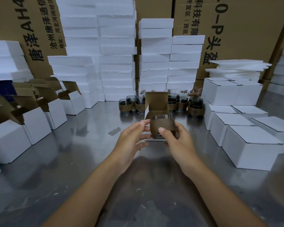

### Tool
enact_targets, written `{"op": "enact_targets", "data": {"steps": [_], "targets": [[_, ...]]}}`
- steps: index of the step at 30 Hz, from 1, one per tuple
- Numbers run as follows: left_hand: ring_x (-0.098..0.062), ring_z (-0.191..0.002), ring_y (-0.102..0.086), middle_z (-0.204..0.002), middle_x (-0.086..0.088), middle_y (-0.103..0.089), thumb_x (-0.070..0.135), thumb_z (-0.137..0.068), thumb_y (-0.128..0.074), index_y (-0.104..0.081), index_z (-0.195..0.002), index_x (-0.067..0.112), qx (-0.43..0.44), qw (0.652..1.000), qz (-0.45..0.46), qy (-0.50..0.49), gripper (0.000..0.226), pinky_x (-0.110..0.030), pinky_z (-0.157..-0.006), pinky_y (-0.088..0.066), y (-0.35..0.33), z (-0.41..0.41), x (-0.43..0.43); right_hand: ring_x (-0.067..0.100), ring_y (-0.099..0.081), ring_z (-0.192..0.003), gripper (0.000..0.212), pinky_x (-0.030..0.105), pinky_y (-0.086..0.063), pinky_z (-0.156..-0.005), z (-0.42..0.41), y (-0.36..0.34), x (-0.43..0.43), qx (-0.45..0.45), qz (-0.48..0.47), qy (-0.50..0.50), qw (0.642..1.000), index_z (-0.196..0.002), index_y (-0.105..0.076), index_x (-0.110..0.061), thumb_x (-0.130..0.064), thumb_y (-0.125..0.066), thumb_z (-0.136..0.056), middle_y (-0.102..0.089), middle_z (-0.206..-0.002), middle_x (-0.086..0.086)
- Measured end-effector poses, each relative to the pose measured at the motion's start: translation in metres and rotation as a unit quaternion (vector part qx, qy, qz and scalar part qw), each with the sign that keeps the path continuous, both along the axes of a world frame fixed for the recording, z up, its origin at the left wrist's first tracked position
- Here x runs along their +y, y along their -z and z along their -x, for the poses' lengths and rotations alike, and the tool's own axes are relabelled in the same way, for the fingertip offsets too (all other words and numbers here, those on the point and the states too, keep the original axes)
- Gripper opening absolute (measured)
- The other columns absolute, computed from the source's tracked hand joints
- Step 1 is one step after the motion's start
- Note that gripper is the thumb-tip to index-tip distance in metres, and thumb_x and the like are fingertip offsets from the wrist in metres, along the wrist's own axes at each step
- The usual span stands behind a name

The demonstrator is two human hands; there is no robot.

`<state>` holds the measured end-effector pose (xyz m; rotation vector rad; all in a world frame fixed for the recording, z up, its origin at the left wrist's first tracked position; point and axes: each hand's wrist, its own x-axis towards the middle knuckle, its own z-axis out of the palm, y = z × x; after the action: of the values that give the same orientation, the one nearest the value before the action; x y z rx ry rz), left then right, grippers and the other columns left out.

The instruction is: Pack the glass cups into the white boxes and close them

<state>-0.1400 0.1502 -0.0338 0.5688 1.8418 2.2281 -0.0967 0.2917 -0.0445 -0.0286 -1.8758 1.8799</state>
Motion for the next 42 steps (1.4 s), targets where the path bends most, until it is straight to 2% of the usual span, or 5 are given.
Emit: {"op": "enact_targets", "data": {"steps": [6,14,20,23,42], "targets": [[-0.013,-0.085,-0.064,-0.090,0.004,-0.068,0.039,-0.091,-0.049,-0.069,-0.104,0.028,-0.005,1.000,-0.002,0.011,0.027,-0.027,-0.074,-0.048,-0.001,-0.001,-0.001,-0.004,-0.063,-0.077,0.012,0.016,-0.046,-0.069,0.003,0.001,0.003,0.004,0.018,0.000,1.000,-0.099,-0.063,-0.027,-0.026,-0.061,-0.087,-0.069,-0.083,-0.014],[-0.012,-0.087,-0.069,-0.090,0.005,-0.073,0.051,-0.074,-0.055,-0.075,-0.091,0.032,0.002,0.999,0.009,0.047,0.033,-0.027,-0.077,-0.051,-0.001,-0.003,0.001,-0.007,-0.064,-0.075,0.048,0.007,-0.045,-0.062,-0.001,0.001,0.001,0.078,-0.025,0.029,0.996,-0.107,-0.052,-0.033,-0.012,-0.078,-0.073,-0.066,-0.088,-0.019],[-0.020,-0.103,-0.066,-0.113,-0.007,-0.069,0.051,-0.074,-0.061,-0.060,-0.121,0.023,0.011,0.997,0.023,0.073,0.055,-0.030,-0.086,-0.053,0.003,-0.004,0.002,0.004,-0.058,-0.099,0.074,0.021,-0.052,-0.078,-0.003,0.004,-0.003,0.093,-0.125,0.059,0.986,-0.115,-0.041,-0.035,-0.023,-0.087,-0.058,-0.051,-0.113,-0.012],[-0.019,-0.106,-0.065,-0.113,-0.005,-0.069,0.051,-0.072,-0.069,-0.058,-0.122,0.019,0.015,0.996,0.019,0.090,0.060,-0.026,-0.082,-0.054,0.003,-0.005,0.002,-0.013,-0.044,-0.107,0.084,0.004,-0.041,-0.081,-0.004,0.006,-0.007,0.102,-0.200,0.095,0.970,-0.127,-0.039,-0.025,-0.032,-0.085,-0.058,-0.040,-0.115,-0.012],[-0.022,-0.119,-0.057,-0.133,-0.003,-0.056,0.025,-0.064,-0.083,-0.054,-0.128,0.027,-0.020,0.993,-0.013,0.117,0.070,-0.041,-0.097,-0.049,0.003,-0.002,-0.002,-0.020,-0.038,-0.105,0.075,-0.004,-0.036,-0.075,-0.008,0.006,-0.006,0.121,-0.274,0.082,0.951,-0.133,-0.036,-0.024,-0.029,-0.075,-0.069,-0.033,-0.115,-0.012]]}}
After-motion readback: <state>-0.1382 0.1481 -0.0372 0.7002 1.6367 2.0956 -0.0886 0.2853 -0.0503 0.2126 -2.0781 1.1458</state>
